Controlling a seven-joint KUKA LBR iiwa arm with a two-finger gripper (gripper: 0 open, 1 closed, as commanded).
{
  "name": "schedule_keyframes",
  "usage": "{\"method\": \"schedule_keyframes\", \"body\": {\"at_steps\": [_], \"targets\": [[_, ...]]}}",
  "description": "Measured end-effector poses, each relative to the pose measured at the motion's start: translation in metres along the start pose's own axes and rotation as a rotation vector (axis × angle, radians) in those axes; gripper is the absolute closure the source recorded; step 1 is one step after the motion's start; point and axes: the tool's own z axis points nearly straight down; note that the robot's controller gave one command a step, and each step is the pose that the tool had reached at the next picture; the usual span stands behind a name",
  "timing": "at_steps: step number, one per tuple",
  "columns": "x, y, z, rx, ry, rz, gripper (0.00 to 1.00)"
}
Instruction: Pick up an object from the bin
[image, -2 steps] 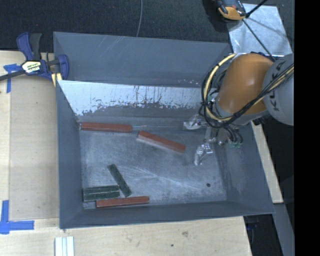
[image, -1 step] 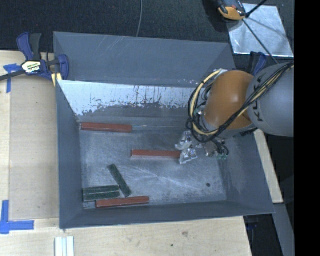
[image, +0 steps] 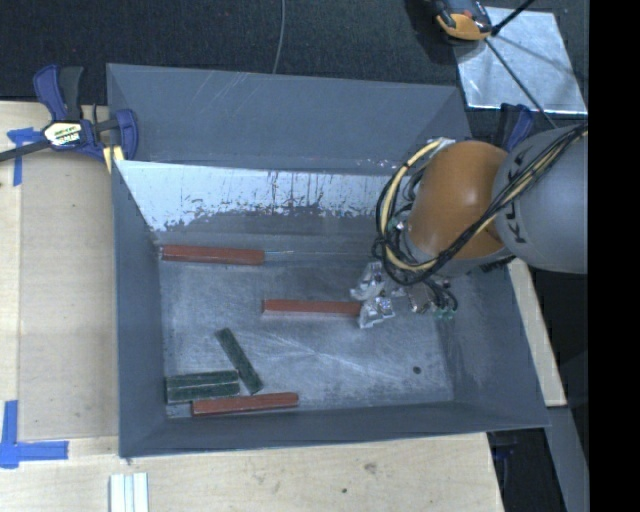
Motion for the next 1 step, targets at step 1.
{"method": "schedule_keyframes", "body": {"at_steps": [1], "targets": [[-0.0079,0.0042,-0.1474,0.0,0.006,0.008,1.0]]}}
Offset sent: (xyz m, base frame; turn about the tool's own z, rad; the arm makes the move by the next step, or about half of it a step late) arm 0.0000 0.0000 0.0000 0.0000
